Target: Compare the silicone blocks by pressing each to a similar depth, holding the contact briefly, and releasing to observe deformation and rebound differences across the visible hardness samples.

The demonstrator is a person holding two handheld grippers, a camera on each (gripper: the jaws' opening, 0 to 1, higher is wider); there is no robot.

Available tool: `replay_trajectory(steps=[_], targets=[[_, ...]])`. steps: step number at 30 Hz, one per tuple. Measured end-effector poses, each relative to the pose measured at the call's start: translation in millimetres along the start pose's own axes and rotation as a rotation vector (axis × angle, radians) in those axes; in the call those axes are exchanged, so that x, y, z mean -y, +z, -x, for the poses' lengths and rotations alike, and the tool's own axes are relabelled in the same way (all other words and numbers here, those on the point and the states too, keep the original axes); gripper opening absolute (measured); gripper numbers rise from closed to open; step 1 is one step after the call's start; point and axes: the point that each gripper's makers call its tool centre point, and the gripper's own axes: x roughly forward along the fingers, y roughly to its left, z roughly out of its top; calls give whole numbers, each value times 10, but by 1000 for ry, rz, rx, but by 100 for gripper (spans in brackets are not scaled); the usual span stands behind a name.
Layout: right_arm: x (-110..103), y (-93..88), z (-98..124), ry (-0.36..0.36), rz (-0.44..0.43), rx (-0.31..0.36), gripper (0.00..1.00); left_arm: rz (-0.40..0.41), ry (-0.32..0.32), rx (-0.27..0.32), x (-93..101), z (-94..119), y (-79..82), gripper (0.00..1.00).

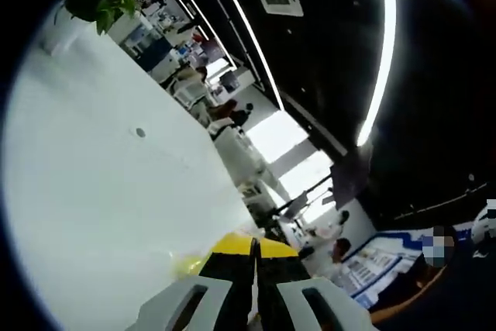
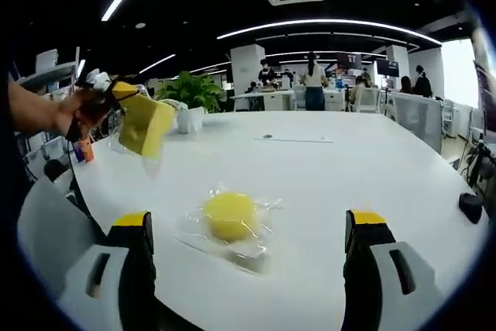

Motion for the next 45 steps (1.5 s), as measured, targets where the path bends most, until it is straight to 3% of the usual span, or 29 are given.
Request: replay_trajectory(steps=[9, 36, 39, 42, 45], targets=[[11, -9, -3, -4, -3, 1, 97, 33, 29, -26, -203, -46, -130, 0], [-28, -105, -38, 17, 3, -48, 96, 138, 149, -103, -1015, -202, -256, 0], [-28, -108, -39, 17, 4, -50, 96, 99, 190, -117, -1104, -184, -268, 0], [-35, -122, -45, 21, 4, -57, 96, -27, 251, -128, -1268, -136, -248, 0], [-47, -130, -50, 27, 6, -63, 96, -146, 245, -150, -1299, -123, -239, 0]])
